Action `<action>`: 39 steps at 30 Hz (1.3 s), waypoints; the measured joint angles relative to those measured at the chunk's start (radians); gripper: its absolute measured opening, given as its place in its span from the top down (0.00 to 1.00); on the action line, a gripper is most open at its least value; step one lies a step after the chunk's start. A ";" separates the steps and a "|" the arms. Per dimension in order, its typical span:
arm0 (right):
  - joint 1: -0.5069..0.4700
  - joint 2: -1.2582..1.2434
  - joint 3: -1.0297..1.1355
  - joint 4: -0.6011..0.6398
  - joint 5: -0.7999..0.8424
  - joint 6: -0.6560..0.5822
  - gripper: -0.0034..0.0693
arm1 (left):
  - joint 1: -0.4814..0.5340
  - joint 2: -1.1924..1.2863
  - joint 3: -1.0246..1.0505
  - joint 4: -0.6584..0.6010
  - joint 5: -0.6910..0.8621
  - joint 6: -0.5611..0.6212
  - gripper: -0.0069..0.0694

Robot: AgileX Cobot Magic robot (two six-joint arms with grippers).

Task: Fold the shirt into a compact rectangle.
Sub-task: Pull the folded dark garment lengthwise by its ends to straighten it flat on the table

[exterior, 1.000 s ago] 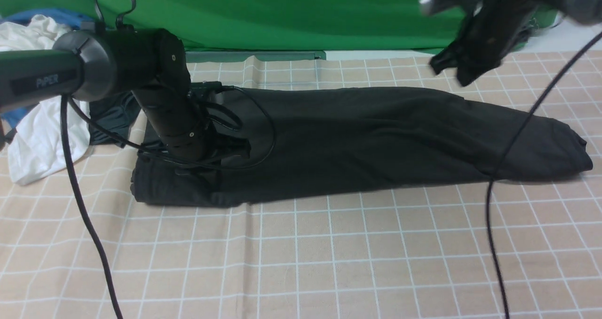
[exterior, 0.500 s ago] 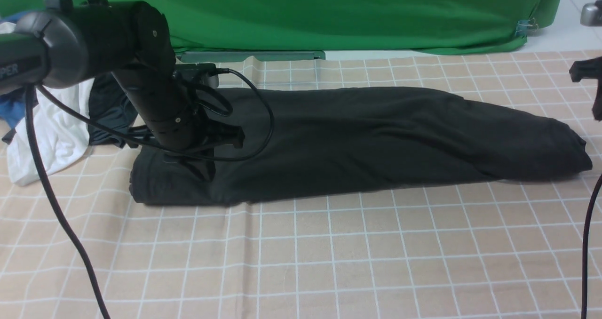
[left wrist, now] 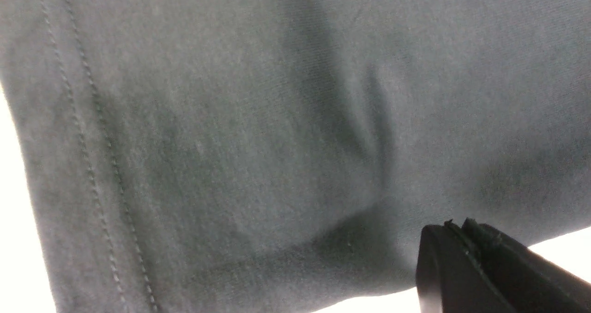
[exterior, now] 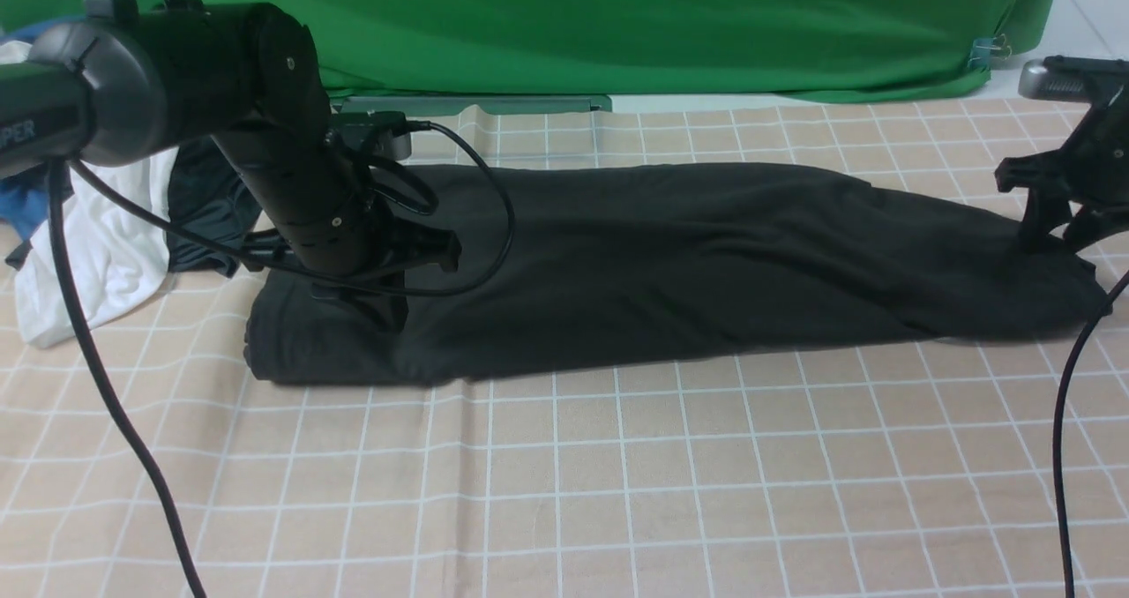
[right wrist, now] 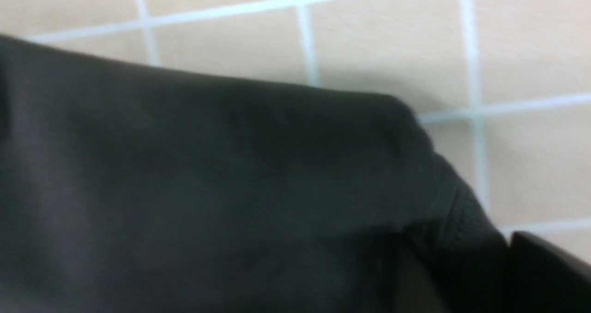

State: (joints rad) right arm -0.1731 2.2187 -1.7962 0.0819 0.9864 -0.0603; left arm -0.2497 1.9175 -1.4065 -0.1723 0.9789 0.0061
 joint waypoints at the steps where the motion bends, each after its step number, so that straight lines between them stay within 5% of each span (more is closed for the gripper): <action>1: 0.000 0.001 0.000 0.011 -0.005 -0.014 0.65 | 0.000 0.000 0.000 0.000 -0.002 0.000 0.88; 2: 0.000 0.001 0.000 0.022 -0.019 -0.033 0.77 | 0.000 0.000 0.000 0.000 -0.003 0.000 0.88; 5: 0.000 0.000 0.000 0.023 -0.044 -0.057 0.86 | 0.000 0.000 0.000 0.000 -0.003 0.001 0.88; 22: -0.031 -0.001 -0.063 -0.053 -0.051 -0.050 0.84 | 0.000 0.000 0.000 0.000 -0.003 0.003 0.88; 26: -0.031 0.001 -0.068 -0.150 -0.032 0.013 0.67 | 0.000 -0.001 0.000 0.000 -0.004 0.005 0.88; 32: -0.038 -0.036 -0.127 -0.208 0.151 0.109 0.10 | 0.000 -0.066 0.000 0.008 -0.008 -0.006 0.88; 39: -0.038 -0.016 -0.131 -0.153 0.218 0.066 0.01 | 0.000 -0.160 0.000 0.009 -0.003 -0.006 0.88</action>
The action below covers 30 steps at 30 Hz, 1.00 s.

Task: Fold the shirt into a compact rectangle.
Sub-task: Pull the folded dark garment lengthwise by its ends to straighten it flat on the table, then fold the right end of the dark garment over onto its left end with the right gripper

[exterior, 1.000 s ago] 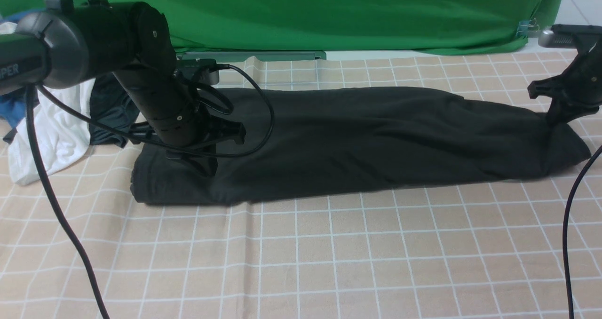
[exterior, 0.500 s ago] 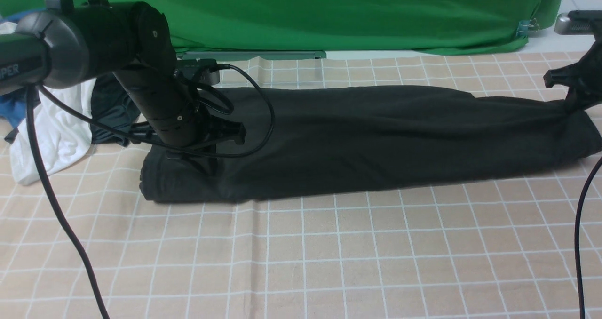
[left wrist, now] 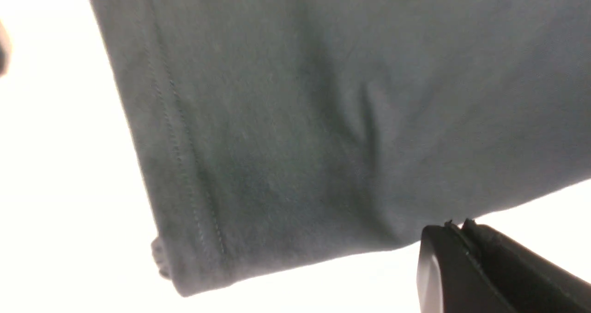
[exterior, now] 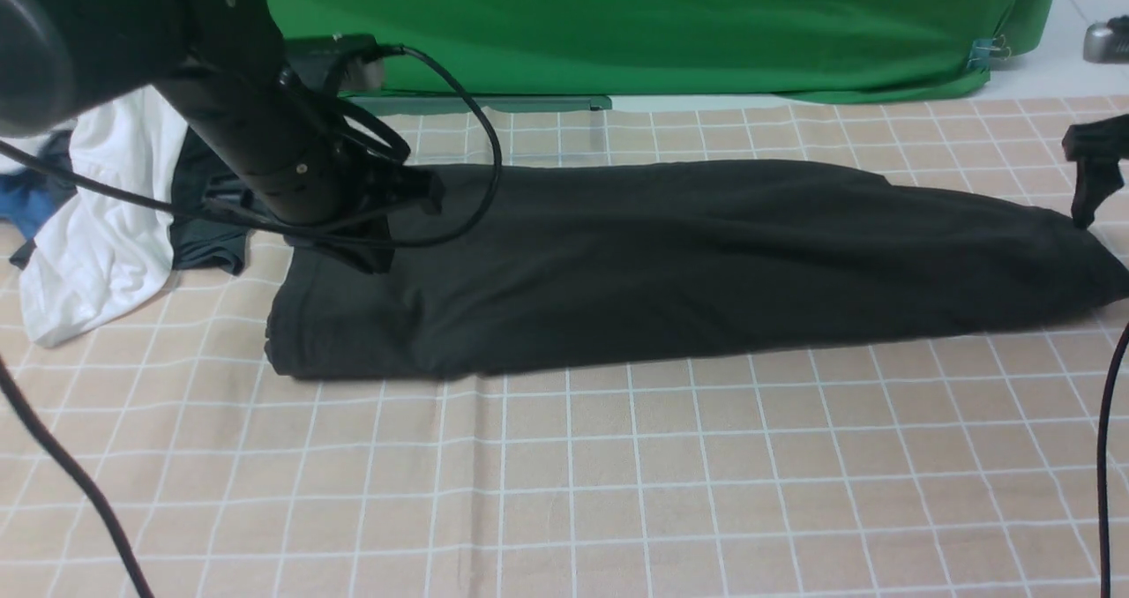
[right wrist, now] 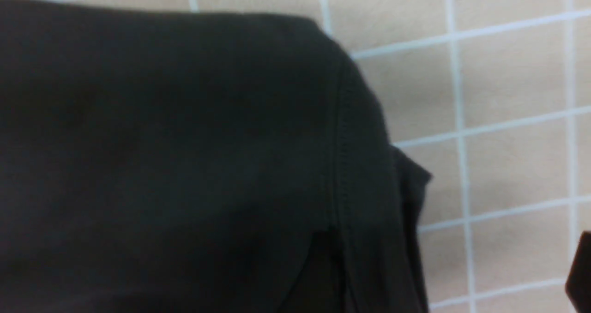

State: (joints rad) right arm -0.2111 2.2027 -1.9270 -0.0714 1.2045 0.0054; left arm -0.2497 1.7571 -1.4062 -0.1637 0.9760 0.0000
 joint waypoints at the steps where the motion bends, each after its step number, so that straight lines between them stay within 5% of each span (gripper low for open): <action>1: 0.000 0.016 0.000 0.002 0.000 -0.005 0.02 | 0.000 -0.015 0.000 0.001 0.005 0.000 0.88; 9: 0.000 0.109 0.000 0.020 -0.008 -0.005 0.11 | 0.000 -0.087 0.000 0.005 0.042 0.000 0.88; 14: 0.000 0.112 0.000 0.053 -0.018 -0.022 0.25 | 0.000 -0.104 0.000 0.015 0.045 0.000 0.88; 18: 0.001 0.113 0.000 0.100 -0.027 -0.044 0.70 | 0.000 -0.108 0.000 0.017 0.061 0.000 0.88; 20: 0.001 0.113 -0.002 0.099 -0.027 -0.062 0.81 | 0.000 -0.108 0.001 0.018 0.072 0.000 0.88; 30: 0.005 -0.007 -0.083 0.017 0.013 -0.039 0.81 | 0.000 -0.145 0.002 0.043 0.097 -0.021 0.88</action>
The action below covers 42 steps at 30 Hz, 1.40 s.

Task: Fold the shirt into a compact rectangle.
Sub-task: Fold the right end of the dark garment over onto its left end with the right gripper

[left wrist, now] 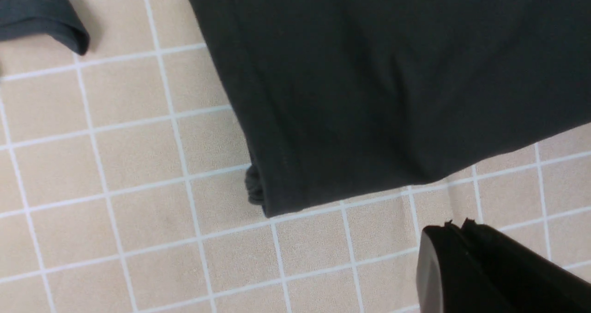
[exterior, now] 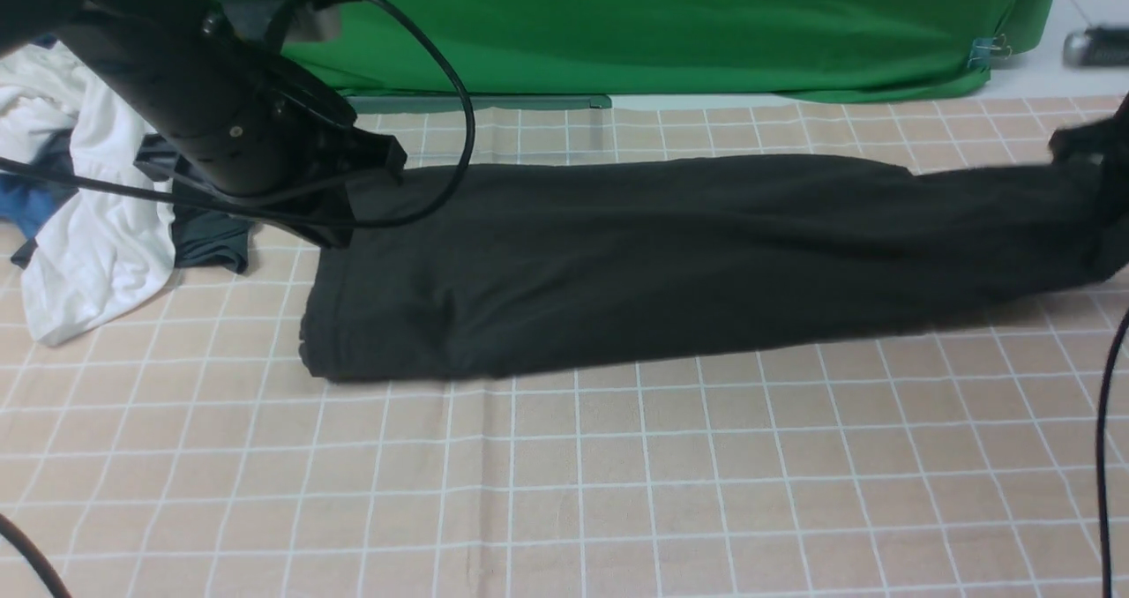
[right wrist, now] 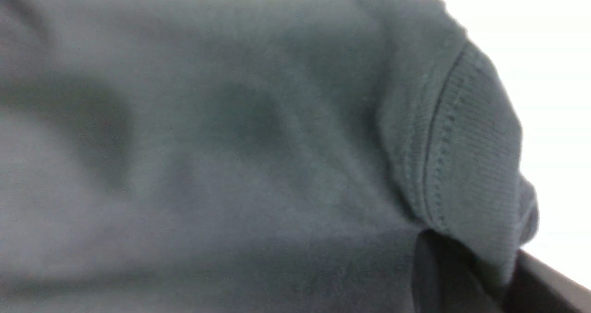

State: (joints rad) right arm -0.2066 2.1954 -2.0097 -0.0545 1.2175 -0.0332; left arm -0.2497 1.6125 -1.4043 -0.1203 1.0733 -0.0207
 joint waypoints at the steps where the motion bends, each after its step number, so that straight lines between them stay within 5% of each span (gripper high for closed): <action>1: 0.004 -0.023 -0.005 0.010 -0.001 0.000 0.81 | 0.000 -0.011 0.000 0.007 0.000 -0.007 0.88; 10: 0.134 -0.147 -0.024 0.213 0.002 -0.033 0.81 | 0.029 -0.084 0.000 0.087 0.001 -0.103 0.88; 19: 0.511 -0.136 -0.109 0.317 -0.072 -0.012 0.81 | 0.155 -0.096 0.000 0.096 0.030 -0.116 0.88; 29: 0.786 -0.001 -0.174 0.406 -0.277 0.091 0.81 | 0.170 -0.096 0.000 0.067 0.023 -0.094 0.88; 42: 0.923 0.140 -0.176 0.442 -0.578 0.174 0.81 | 0.170 -0.096 0.001 0.035 0.020 -0.073 0.88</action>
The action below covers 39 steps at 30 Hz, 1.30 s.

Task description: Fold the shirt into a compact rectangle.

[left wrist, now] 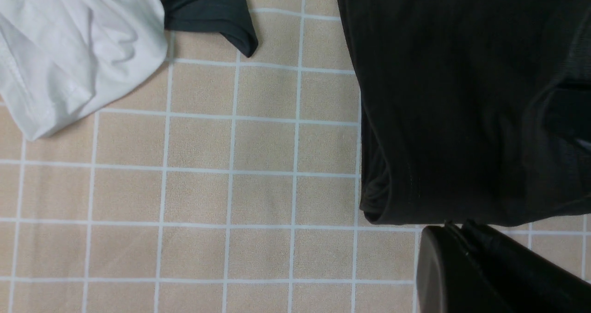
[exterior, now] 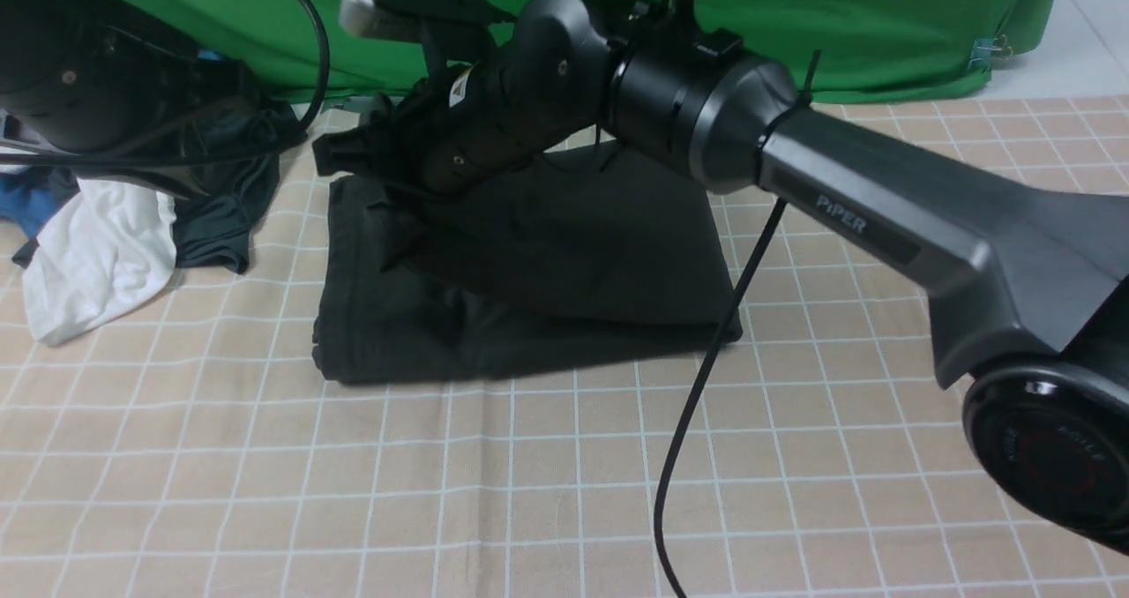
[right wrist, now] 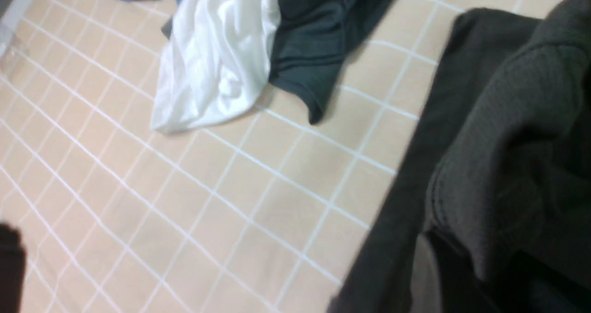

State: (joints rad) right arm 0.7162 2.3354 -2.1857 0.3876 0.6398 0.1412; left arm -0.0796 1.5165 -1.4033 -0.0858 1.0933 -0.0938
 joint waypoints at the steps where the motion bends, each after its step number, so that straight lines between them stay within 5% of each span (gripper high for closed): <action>1: 0.007 0.009 0.000 0.005 -0.017 0.005 0.78 | 0.000 0.000 0.000 -0.002 0.000 0.000 0.88; 3: 0.013 0.016 0.000 0.015 -0.030 0.006 0.72 | 0.000 0.000 0.000 -0.007 0.000 0.000 0.88; 7: 0.018 0.020 -0.001 0.034 -0.035 -0.031 0.35 | 0.000 0.000 0.000 -0.021 0.000 0.007 0.88; 11: -0.007 0.005 -0.020 0.020 0.067 -0.119 0.23 | 0.000 0.000 0.000 -0.027 0.000 0.011 0.88; 15: -0.104 -0.047 -0.074 -0.080 0.252 -0.149 0.37 | 0.000 0.000 0.000 -0.067 -0.036 0.031 0.88; 20: -0.255 -0.105 -0.130 -0.167 0.501 -0.195 0.85 | -0.019 0.051 0.000 -0.227 -0.124 0.126 0.88; 27: -0.348 -0.113 -0.061 -0.184 0.568 -0.202 0.90 | -0.081 0.248 0.000 -0.252 -0.147 0.136 0.88; 39: -0.341 -0.113 0.280 -0.175 0.568 -0.249 0.90 | -0.080 0.414 0.003 -0.120 -0.091 0.032 0.88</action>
State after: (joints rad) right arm 0.3755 2.2220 -1.9061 0.2122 1.2074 -0.1078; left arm -0.1593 1.9306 -1.4002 -0.2058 1.0023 -0.0621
